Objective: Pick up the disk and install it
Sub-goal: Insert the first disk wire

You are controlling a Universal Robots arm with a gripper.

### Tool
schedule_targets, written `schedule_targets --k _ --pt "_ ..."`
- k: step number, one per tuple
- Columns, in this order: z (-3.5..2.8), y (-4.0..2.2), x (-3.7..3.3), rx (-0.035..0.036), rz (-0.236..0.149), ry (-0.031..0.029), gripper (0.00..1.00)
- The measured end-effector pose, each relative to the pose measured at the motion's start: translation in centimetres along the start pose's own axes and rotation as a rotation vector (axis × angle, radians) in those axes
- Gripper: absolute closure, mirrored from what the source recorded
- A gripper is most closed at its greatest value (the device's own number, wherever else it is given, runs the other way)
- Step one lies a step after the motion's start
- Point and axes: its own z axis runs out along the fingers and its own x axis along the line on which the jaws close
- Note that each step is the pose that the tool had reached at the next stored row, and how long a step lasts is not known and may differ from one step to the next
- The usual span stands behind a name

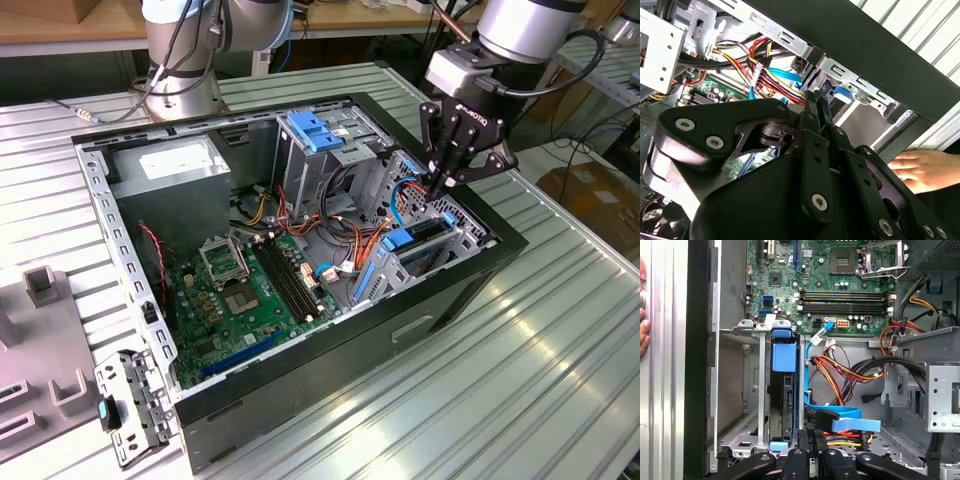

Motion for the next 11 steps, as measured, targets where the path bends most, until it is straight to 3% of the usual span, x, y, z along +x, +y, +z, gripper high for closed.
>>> schedule_targets --k 2,11 --pt "0.01 0.00 0.30 0.0000 0.000 0.0001 0.84" --pt "0.02 0.00 0.46 0.0000 0.000 0.0001 0.84"
